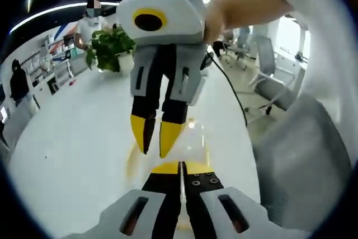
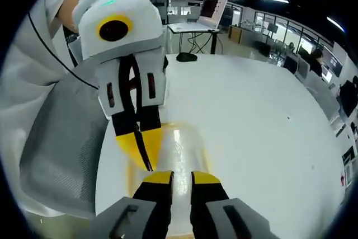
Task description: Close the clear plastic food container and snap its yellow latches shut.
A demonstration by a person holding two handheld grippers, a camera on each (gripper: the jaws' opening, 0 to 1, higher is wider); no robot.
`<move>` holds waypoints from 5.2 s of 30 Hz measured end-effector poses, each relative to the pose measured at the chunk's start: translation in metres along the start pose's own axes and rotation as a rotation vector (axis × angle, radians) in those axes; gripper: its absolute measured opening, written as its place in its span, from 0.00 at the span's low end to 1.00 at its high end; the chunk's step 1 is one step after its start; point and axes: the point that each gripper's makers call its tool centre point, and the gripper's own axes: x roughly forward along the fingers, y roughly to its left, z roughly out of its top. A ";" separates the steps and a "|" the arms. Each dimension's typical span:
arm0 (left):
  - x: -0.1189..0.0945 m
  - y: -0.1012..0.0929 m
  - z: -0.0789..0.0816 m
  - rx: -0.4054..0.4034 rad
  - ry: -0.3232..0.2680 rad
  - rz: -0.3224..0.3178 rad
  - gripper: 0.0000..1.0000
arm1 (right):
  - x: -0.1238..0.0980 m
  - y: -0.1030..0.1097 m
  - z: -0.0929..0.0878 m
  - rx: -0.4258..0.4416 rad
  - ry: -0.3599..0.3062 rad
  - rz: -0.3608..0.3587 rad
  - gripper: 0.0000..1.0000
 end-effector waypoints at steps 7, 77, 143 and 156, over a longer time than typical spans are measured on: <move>0.006 -0.006 0.001 0.018 0.005 -0.015 0.02 | 0.002 -0.006 -0.003 0.001 0.014 -0.008 0.13; 0.026 -0.024 -0.014 0.562 0.181 0.119 0.25 | 0.025 -0.013 -0.015 0.082 0.203 0.326 0.47; 0.021 -0.034 -0.007 0.557 0.144 0.028 0.06 | 0.027 -0.018 -0.007 0.122 0.363 0.221 0.30; 0.011 -0.032 -0.015 0.548 0.153 -0.014 0.07 | 0.030 -0.020 -0.002 0.213 0.292 0.167 0.33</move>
